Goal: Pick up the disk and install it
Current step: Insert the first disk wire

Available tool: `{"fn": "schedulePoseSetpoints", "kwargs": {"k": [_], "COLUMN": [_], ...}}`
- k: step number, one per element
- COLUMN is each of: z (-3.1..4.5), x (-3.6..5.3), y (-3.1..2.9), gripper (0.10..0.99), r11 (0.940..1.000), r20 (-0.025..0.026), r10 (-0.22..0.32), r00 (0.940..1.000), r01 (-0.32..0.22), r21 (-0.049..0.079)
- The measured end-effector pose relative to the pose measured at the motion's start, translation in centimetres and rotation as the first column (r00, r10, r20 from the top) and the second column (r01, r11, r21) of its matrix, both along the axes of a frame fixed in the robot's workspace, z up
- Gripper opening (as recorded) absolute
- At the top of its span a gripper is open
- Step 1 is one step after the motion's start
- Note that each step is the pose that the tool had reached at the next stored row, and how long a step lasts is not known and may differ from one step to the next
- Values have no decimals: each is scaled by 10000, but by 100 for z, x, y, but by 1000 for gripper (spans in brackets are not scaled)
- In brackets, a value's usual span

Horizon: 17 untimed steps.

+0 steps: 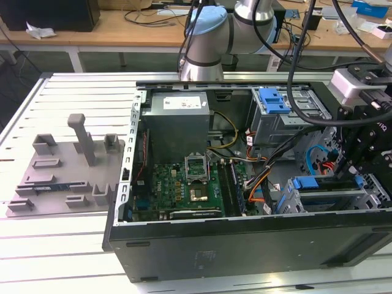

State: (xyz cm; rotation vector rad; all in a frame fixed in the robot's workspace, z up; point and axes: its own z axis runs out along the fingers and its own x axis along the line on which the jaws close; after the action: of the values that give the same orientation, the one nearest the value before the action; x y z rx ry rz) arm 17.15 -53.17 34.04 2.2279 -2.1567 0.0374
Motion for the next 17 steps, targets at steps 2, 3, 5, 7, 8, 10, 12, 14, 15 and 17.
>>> {"fn": "schedulePoseSetpoints", "kwargs": {"k": [2,3,5,7,8,10,12,14,15,17], "z": [-1,-1,-4,-5,-6,-10,-14,-18,-20,-24], "x": [0,0,0,0,0,0,0,0,0,0], "y": [0,0,0,0,0,0,0,0,0,0], "gripper": [169,169,169,169,169,169,169,169,169,169], "r11": [10000,10000,10000,10000,10000,10000,10000,10000,10000,10000], "r20": [0,0,0,0,1,0,0,0,0,0], "r10": [0,0,0,0,0,0,0,0,0,0], "r00": [10000,10000,10000,10000,10000,10000,10000,10000,10000,10000], "r01": [0,0,0,0,0,0,0,0,0,0], "r21": [2,1,1,0,1,2,2,1,2,2]}}
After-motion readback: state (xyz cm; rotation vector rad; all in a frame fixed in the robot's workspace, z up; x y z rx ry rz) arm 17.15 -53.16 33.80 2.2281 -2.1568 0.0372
